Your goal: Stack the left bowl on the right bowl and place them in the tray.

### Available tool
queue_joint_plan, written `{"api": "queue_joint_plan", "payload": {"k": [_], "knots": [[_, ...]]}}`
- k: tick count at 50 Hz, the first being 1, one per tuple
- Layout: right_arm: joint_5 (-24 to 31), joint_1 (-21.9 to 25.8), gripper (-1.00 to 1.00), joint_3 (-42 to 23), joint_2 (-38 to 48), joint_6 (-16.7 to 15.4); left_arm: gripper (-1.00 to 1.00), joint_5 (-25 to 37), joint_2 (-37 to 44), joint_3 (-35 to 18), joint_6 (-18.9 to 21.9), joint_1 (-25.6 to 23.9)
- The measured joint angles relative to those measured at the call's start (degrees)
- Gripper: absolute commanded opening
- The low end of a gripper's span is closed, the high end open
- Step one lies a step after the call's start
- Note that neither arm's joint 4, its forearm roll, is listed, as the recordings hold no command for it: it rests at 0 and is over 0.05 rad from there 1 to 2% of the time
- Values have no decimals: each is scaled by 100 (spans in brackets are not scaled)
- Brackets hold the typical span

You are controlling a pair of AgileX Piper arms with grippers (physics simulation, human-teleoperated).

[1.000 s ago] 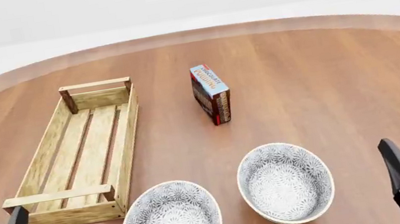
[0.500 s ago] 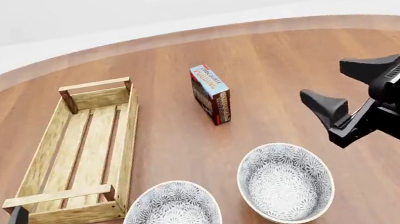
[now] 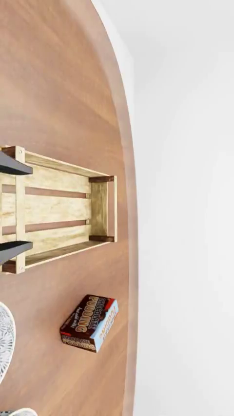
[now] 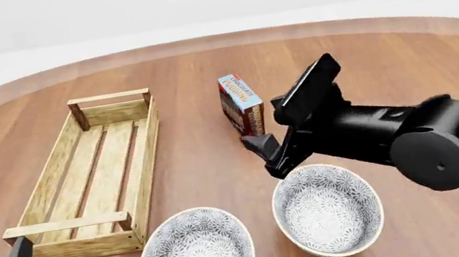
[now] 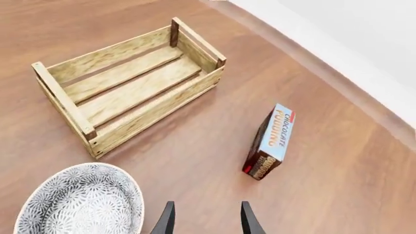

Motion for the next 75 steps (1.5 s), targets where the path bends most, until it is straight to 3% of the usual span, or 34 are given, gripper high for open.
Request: {"api": "queue_joint_plan", "payload": {"k": [15, 34, 75], "knots": [[111, 717, 100, -525, 1163, 408, 100, 0, 0, 0, 0, 0], [264, 1232, 100, -1004, 2432, 992, 100, 0, 0, 0, 0, 0], [-175, 1302, 100, -951, 3446, 1437, 100, 0, 0, 0, 0, 0]]}}
